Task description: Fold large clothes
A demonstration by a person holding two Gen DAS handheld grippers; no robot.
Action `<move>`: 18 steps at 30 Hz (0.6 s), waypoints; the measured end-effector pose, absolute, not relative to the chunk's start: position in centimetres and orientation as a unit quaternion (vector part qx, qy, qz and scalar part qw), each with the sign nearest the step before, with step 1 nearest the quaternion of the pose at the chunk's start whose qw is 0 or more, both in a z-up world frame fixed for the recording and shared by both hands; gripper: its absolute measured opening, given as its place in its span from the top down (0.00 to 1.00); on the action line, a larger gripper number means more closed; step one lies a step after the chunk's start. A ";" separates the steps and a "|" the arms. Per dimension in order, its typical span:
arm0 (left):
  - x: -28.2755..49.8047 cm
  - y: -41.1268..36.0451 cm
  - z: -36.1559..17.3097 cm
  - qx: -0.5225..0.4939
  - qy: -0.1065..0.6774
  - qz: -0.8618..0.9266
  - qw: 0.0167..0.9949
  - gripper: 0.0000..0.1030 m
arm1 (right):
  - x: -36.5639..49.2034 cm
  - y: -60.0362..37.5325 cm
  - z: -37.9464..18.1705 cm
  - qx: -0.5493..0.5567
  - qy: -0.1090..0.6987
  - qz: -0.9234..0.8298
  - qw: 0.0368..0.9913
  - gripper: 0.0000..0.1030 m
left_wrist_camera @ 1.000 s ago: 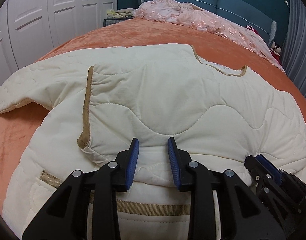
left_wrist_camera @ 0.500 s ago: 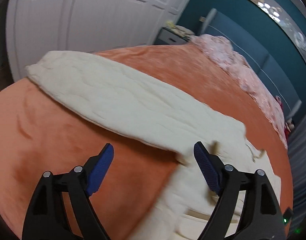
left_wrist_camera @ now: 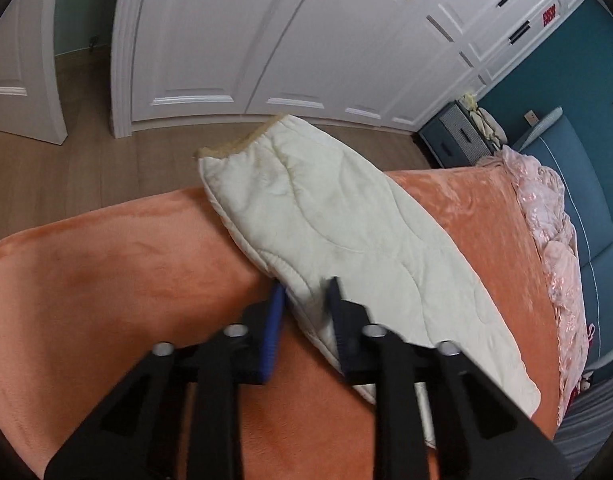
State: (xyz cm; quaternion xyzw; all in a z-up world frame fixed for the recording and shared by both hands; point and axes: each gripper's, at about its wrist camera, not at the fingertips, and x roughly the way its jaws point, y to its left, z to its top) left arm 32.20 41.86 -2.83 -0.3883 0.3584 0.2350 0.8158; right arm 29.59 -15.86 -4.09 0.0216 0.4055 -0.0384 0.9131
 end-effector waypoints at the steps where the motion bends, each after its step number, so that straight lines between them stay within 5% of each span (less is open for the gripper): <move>1: 32.6 41.4 -2.1 -0.375 0.355 0.231 0.824 0.93 | 29.6 -15.8 -4.1 0.021 0.405 -0.039 0.913 0.84; 9: 36.3 26.8 13.4 -0.244 0.262 0.068 0.931 0.95 | 29.4 -15.9 -3.6 0.030 0.406 -0.037 0.913 0.83; 14: 35.3 9.8 20.4 -0.180 0.246 -0.122 0.945 0.94 | 27.1 -17.7 -0.9 0.086 0.387 -0.017 0.918 0.63; 17: 33.4 0.7 19.4 -0.150 0.273 -0.209 0.927 0.83 | 24.2 -19.9 1.1 0.116 0.364 -0.013 0.924 0.53; 18: 32.5 -1.5 18.3 -0.144 0.284 -0.224 0.921 0.66 | 23.5 -20.7 1.6 0.120 0.361 -0.014 0.925 0.51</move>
